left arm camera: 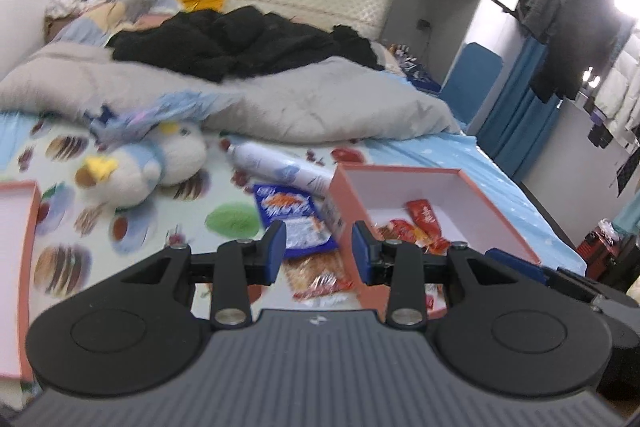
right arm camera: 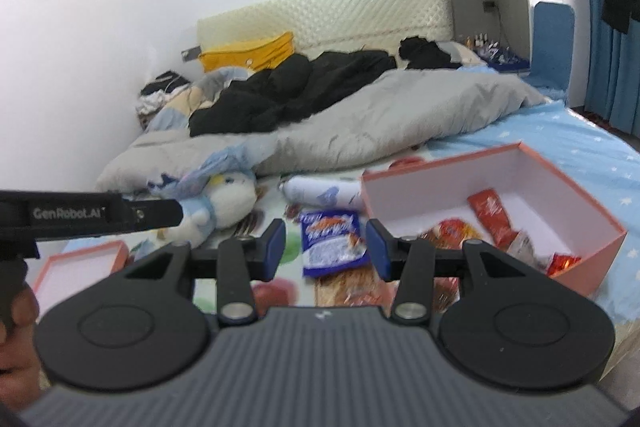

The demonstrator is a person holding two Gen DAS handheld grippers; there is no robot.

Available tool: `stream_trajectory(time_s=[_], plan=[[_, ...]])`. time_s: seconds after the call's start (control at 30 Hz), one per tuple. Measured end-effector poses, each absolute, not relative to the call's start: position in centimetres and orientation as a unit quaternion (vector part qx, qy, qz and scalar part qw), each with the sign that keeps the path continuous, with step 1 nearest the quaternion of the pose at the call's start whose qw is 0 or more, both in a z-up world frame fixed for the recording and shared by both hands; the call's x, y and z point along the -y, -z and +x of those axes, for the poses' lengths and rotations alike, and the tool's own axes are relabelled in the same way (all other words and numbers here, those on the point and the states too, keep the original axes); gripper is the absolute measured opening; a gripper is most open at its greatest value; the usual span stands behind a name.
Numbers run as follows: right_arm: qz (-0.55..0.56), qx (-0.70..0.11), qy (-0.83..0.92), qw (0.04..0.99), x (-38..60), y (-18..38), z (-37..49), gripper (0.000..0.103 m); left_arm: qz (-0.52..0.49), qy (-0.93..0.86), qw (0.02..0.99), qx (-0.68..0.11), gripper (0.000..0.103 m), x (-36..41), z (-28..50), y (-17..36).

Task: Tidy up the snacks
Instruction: 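Withdraw both tools from the box back toward the snack pile, then lower the left tool to the blue cabbage-snack bag while the right tool approaches the red-topped pack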

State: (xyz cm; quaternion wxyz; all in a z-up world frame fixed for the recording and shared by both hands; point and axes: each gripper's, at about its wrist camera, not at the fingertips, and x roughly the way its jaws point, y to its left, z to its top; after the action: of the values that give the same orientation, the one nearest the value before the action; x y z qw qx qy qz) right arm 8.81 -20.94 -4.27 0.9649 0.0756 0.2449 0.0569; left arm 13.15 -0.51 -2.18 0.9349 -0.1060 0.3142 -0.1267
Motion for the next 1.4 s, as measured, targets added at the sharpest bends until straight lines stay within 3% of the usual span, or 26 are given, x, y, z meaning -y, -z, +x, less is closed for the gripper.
stream_trajectory(time_s=[0.4,0.8,1.13,1.4], plan=[[0.025,-0.293,-0.080,0.952,15.8,9.9,6.8,0.047,-0.151,0.111,0.907,-0.377,0.041,-3.0,12.2,10.4],[0.024,-0.306,-0.038,0.951,13.2,14.4,14.7,0.047,-0.158,0.141,0.885,-0.414,0.041,-3.4,25.5,15.6],[-0.026,-0.323,-0.029,0.946,14.0,19.2,21.1,0.047,-0.270,0.181,0.812,-0.485,0.041,-2.7,34.8,25.1],[-0.062,-0.360,-0.034,0.930,13.9,22.7,24.9,0.047,-0.404,0.180,0.751,-0.490,0.041,-2.8,38.8,29.8]])
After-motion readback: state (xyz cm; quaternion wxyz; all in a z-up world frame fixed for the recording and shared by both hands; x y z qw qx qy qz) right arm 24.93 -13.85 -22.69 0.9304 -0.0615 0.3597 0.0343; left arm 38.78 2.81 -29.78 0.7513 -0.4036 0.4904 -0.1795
